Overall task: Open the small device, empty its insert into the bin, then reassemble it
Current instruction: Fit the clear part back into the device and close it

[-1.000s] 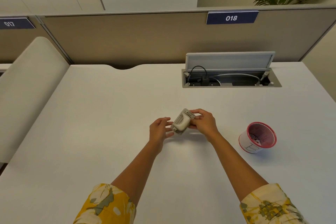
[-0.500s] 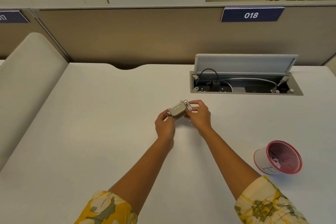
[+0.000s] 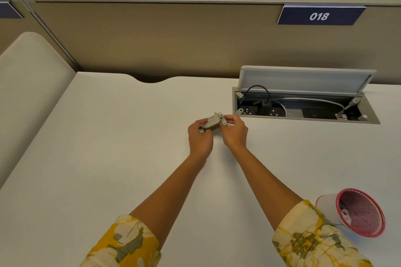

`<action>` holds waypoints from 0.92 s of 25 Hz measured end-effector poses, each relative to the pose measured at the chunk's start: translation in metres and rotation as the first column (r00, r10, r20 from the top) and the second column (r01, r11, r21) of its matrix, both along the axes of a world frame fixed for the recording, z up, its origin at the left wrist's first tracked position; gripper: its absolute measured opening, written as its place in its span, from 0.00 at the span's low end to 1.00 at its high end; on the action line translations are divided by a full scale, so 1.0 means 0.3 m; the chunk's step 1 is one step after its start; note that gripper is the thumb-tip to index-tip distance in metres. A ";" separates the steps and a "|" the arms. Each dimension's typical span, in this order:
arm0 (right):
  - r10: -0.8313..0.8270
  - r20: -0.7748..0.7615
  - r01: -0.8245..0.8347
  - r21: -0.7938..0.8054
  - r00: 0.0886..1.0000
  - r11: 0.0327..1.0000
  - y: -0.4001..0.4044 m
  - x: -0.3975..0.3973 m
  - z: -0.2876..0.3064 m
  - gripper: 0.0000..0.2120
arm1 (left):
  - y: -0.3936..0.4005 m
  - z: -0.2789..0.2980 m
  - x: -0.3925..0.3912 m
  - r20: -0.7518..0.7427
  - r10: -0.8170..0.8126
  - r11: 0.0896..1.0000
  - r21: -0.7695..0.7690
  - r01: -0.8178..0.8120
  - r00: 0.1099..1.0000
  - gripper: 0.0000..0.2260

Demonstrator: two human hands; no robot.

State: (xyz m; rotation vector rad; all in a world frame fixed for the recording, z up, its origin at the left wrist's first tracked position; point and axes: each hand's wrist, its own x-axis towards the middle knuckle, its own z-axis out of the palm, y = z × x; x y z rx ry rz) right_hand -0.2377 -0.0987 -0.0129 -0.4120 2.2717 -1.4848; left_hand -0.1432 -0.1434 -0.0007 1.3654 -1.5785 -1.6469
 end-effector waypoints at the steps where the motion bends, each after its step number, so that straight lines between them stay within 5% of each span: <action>1: -0.014 -0.008 0.014 0.015 1.000 1.000 -0.011 0.003 -0.009 0.13 | -0.018 0.000 -0.005 0.018 -0.057 0.998 -0.029 0.058 0.998 0.20; 10: 0.039 -0.080 -0.038 0.010 0.996 0.999 -0.065 0.043 -0.067 0.20 | -0.139 -0.022 -0.002 0.152 -0.330 0.923 -0.154 0.352 0.932 0.36; 16: 0.210 -0.184 -0.160 0.252 0.960 0.954 -0.057 0.041 -0.092 0.24 | -0.184 -0.087 0.075 0.150 -0.335 0.903 -0.232 0.363 0.930 0.35; 23: 0.210 -0.256 -0.155 0.221 0.944 0.963 -0.011 0.065 -0.132 0.22 | -0.093 -0.153 0.118 0.216 -0.241 0.872 -0.380 0.309 0.946 0.29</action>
